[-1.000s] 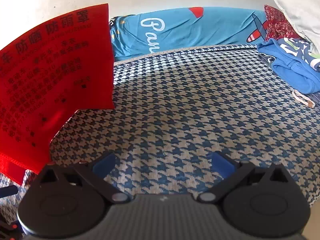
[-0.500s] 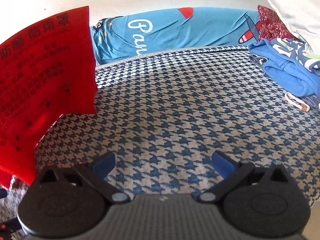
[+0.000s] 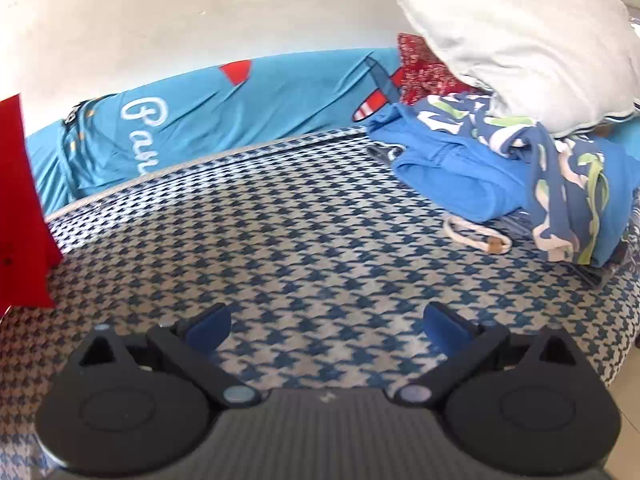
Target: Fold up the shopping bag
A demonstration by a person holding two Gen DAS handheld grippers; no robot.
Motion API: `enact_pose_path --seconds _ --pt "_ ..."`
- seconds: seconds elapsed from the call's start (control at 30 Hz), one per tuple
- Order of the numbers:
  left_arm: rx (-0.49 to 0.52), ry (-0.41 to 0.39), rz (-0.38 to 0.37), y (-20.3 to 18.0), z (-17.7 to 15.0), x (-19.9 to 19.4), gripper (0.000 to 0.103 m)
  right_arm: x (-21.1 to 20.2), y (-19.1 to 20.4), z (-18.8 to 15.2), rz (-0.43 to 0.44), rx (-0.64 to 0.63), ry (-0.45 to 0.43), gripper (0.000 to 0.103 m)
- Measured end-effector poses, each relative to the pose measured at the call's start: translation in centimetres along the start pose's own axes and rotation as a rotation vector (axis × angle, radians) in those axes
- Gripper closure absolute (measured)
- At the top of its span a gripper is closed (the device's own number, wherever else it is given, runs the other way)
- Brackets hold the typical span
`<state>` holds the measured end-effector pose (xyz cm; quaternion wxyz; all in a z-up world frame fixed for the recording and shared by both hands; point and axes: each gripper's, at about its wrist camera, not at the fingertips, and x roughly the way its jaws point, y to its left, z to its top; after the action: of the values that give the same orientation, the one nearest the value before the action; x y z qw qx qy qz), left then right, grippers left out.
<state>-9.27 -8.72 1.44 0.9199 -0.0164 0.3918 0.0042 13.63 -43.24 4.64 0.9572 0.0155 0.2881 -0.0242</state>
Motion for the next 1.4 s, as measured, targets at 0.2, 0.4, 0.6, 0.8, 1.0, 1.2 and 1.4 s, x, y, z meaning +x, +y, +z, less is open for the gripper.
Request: enact_pose_path --seconds 0.2,0.4,0.6,0.8,1.0,1.2,1.4 --pt "0.007 0.012 -0.004 -0.6 0.2 0.6 0.0 2.2 -2.8 0.9 -0.038 0.047 -0.047 0.0" --pt "-0.001 0.03 -0.015 -0.8 0.4 1.3 0.0 4.5 -4.4 2.0 -0.03 0.055 -0.075 0.0" --pt "0.031 0.038 -0.038 -2.3 1.0 2.1 0.0 6.5 -4.4 2.9 -0.009 0.013 -0.082 0.0" --pt "0.076 0.042 -0.087 -4.5 1.5 2.7 0.0 7.9 -4.2 3.3 0.085 -0.03 -0.096 0.0" --pt "0.105 0.061 -0.128 -5.8 1.3 3.1 0.0 9.6 -6.5 4.2 0.151 0.049 -0.083 0.0" --pt "0.106 0.092 -0.137 -6.1 0.9 4.2 0.0 12.2 -7.7 4.4 0.14 0.074 -0.019 0.0" --pt "0.095 0.112 -0.134 -6.2 0.5 5.0 0.0 13.7 -6.9 5.2 0.131 0.047 0.021 0.0"
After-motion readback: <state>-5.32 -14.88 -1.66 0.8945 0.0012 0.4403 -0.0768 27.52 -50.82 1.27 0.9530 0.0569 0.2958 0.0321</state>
